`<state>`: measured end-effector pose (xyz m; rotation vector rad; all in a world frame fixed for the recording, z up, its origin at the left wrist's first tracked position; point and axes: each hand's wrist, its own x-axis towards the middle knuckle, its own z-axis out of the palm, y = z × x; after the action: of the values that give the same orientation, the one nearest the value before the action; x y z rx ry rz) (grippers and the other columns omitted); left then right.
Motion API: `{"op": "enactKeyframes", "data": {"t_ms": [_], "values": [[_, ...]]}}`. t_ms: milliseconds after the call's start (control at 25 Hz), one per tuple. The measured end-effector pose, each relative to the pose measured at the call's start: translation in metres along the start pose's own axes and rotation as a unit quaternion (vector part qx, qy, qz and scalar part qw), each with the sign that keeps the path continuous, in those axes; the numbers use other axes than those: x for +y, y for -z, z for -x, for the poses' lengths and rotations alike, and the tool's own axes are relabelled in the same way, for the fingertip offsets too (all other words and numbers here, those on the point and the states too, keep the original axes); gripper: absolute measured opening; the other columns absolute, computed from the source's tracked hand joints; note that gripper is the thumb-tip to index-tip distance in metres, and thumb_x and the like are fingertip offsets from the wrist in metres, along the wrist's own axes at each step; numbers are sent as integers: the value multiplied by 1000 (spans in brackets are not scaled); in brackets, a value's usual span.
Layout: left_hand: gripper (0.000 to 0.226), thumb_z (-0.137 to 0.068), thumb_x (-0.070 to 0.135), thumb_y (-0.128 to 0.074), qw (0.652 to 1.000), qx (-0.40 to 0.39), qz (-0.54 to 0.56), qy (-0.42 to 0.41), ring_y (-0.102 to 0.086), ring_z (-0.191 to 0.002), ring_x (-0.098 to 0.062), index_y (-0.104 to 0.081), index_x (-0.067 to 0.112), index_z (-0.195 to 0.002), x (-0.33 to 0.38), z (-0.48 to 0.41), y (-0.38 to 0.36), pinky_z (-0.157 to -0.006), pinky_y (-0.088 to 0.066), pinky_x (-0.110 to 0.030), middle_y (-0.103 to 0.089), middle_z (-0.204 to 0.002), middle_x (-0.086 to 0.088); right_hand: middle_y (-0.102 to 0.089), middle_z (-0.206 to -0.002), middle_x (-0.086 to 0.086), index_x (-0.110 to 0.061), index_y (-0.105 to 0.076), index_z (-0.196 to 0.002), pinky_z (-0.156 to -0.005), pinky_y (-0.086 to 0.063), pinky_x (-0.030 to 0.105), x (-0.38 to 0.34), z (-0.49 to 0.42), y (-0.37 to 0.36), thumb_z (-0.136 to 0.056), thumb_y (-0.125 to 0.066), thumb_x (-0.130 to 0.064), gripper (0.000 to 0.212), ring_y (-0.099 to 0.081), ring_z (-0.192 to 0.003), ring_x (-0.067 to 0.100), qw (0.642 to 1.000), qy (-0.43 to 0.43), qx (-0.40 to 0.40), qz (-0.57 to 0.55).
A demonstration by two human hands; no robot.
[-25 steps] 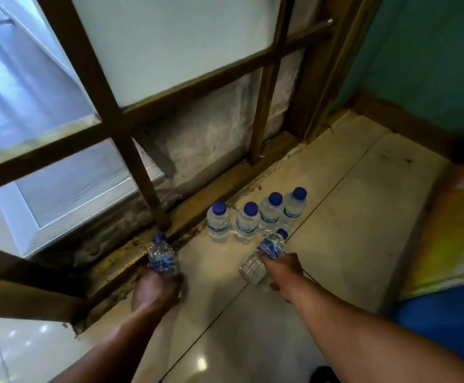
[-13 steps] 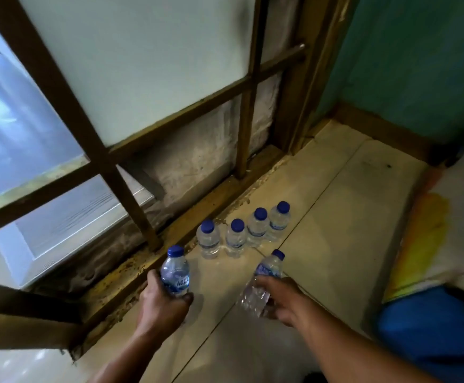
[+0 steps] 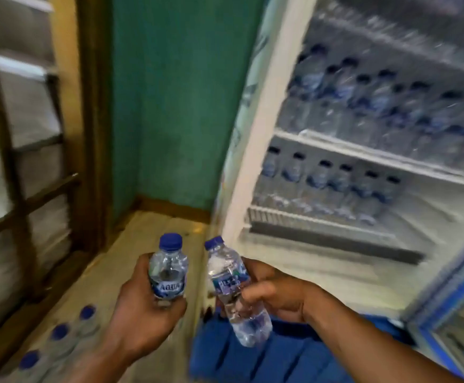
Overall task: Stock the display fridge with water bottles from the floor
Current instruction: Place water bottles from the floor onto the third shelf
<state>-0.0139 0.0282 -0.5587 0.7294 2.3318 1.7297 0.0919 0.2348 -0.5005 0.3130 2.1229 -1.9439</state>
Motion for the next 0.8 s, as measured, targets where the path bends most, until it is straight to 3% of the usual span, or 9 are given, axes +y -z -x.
{"op": "enactKeyframes", "data": {"t_ms": [80,160,240,400,600,800], "values": [[62,-67,2,-81,997,-48,17,-55,-66,-79,3,-47,34,-107,47,-8,-24,-62,-49,-12,-67,-90,29,-63,-93,19,-3,-57,-113,-78,-51,37,-22,47,33,-64,-59,5,50,-61,-85,30,997,30,66,-12],[61,-68,3,-82,993,-67,17,-99,-67,-82,2,-48,33,-108,84,-22,-48,-64,-48,-8,-69,-91,21,-66,-95,18,-2,-62,-113,-79,-54,40,-34,83,66,-64,-63,5,49,-63,-90,33,984,69,161,-35],[59,-71,5,-83,990,-91,36,-105,-64,-85,9,-48,33,-108,110,-31,-70,-64,-46,-3,-69,-90,14,-67,-99,18,-4,-64,-113,-82,-55,40,-38,101,92,-67,-66,6,46,-64,-93,32,962,112,238,-67],[63,-74,12,-84,985,-122,40,-111,-59,-93,16,-43,37,-115,146,-47,-98,-66,-46,-1,-63,-103,23,-73,-108,9,-9,-59,-122,-81,-57,36,-42,85,131,-82,-70,9,46,-71,-96,24,911,192,345,-120],[65,-76,11,-82,993,-73,5,-94,-61,-91,5,-37,45,-108,157,-61,-107,-62,-45,-4,-56,-102,27,-74,-105,-8,-29,-58,-117,-82,-58,26,-52,21,156,-75,-84,-7,53,-71,-95,9,894,229,383,-31],[62,-78,23,-81,991,-60,-76,-89,-58,-88,2,-40,31,-124,153,-59,-93,-61,-41,2,-54,-102,17,-66,-112,-14,-33,-54,-118,-87,-57,27,-48,-41,166,-76,-84,-13,55,-65,-105,11,899,213,383,8]]}}
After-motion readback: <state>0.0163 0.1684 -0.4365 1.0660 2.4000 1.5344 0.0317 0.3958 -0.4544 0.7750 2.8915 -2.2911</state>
